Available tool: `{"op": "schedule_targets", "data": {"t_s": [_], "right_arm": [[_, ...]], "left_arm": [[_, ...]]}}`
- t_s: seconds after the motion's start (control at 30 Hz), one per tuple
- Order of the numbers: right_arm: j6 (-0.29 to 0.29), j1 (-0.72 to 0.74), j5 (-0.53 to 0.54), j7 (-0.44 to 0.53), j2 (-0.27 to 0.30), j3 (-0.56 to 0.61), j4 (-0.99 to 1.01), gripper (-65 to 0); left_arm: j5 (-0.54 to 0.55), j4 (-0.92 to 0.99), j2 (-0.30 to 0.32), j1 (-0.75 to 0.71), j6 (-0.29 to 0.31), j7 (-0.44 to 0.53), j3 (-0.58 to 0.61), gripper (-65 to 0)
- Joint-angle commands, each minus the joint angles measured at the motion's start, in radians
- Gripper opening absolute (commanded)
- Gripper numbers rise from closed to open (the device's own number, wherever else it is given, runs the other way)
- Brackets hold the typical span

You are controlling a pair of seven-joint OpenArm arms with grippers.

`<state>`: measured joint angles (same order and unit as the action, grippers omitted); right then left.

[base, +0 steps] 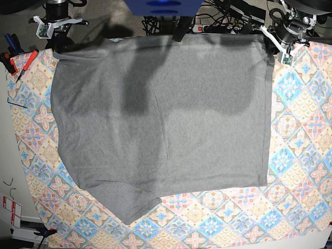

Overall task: Fold the T-shirt properly
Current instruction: 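Lift the shoulder edge with both grippers and pull it toward the robot, then carry the held shoulder edge over the shirt toward the hem with both grippers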

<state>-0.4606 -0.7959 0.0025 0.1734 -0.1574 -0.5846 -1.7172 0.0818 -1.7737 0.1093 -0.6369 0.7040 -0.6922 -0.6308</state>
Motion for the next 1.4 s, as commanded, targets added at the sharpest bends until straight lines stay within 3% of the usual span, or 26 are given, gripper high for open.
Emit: {"op": "schedule_targets", "data": {"t_s": [0.0,0.2,0.33,0.43,0.67,0.83,1.03,1.17,1.37], "right_arm": [[0.006,-0.012,0.014,0.024,0.008,-0.008,-0.024,-63.2],[0.006,0.043,0.012,-0.170,0.032,-0.008,-0.091,-63.2],[0.006,0.080,0.012,-0.240,0.037,-0.008,-0.140,-63.2],[0.006,0.109,0.012,-0.289,0.046,-0.008,-0.154,-63.2],[0.006,0.158,0.004,-0.340,0.071,-0.004,-0.152,-63.2],[0.006,0.212,-0.134,-0.357,0.068,-0.002,-0.154,-63.2],[0.006,0.272,-0.149,-0.367,0.066,-0.001,-0.152,-63.2],[0.003,0.341,-0.149,-0.470,0.072,-0.001,-0.152,-63.2],[-0.103,0.448,-0.151,-0.587,0.077,-0.001,-0.146,-63.1]], "left_arm": [[0.003,-0.018,0.008,-0.001,-0.006,0.010,-0.007,-61.7],[0.005,-0.021,0.016,0.088,-0.006,-0.160,-0.008,-61.7],[0.000,-0.021,0.016,0.136,-0.006,-0.186,-0.008,-61.7],[-0.072,-0.021,0.010,0.168,-0.006,-0.188,-0.007,-61.7],[-0.291,-0.019,-0.058,0.263,-0.006,-0.189,-0.008,-61.7],[-0.380,-0.019,-0.096,0.322,-0.006,-0.189,-0.008,-61.7],[-0.419,-0.015,-0.104,0.377,-0.006,-0.191,-0.008,-61.7],[-0.431,-0.015,-0.099,0.438,-0.006,-0.274,-0.005,-61.6],[-0.443,-0.005,-0.102,0.507,-0.006,-0.300,-0.001,-61.5]]}}
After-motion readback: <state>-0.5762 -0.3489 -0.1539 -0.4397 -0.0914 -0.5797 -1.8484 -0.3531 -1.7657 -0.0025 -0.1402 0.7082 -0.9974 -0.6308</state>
